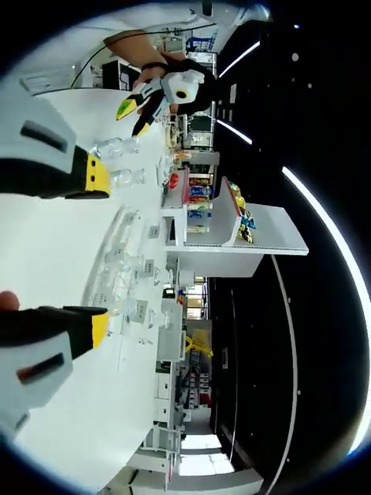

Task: Identify the label on the chemical reagent bottle, grasp the chemical reagent bottle, and place it in the designated position on the reagent rack

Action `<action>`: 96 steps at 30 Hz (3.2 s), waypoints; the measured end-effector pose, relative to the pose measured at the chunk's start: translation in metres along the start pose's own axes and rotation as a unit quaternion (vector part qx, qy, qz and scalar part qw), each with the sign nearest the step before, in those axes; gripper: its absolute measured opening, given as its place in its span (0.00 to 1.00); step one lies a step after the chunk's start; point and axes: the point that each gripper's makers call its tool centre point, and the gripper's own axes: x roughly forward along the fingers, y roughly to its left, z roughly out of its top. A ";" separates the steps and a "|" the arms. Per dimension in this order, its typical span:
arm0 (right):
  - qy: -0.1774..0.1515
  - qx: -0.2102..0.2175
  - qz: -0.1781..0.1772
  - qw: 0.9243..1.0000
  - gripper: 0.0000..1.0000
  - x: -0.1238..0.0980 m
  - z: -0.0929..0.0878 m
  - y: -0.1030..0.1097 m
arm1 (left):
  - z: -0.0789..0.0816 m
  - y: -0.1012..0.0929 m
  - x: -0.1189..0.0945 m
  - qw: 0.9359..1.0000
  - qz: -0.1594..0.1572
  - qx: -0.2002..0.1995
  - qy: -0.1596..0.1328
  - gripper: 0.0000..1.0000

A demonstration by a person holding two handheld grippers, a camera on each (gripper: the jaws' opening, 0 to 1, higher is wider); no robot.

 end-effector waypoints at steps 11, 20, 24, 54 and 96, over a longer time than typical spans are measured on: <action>-0.013 0.011 0.023 1.000 0.52 -0.028 0.008 0.010 | 0.003 0.016 -0.004 0.998 0.034 -0.056 -0.025 0.47; -0.004 0.006 0.016 1.000 0.49 -0.045 0.006 0.008 | 0.003 0.012 -0.004 0.998 0.030 -0.049 -0.021 0.53; -0.013 0.022 0.024 0.999 0.48 -0.054 0.009 0.010 | 0.001 0.012 -0.005 0.998 0.032 -0.055 -0.022 0.54; 0.024 -0.006 0.026 0.999 0.47 -0.069 -0.012 0.019 | 0.001 0.019 -0.008 0.999 0.040 -0.028 -0.012 0.50; 0.045 -0.006 0.029 0.999 0.43 -0.077 -0.031 0.022 | 0.009 0.034 0.022 0.993 0.027 -0.080 -0.088 0.50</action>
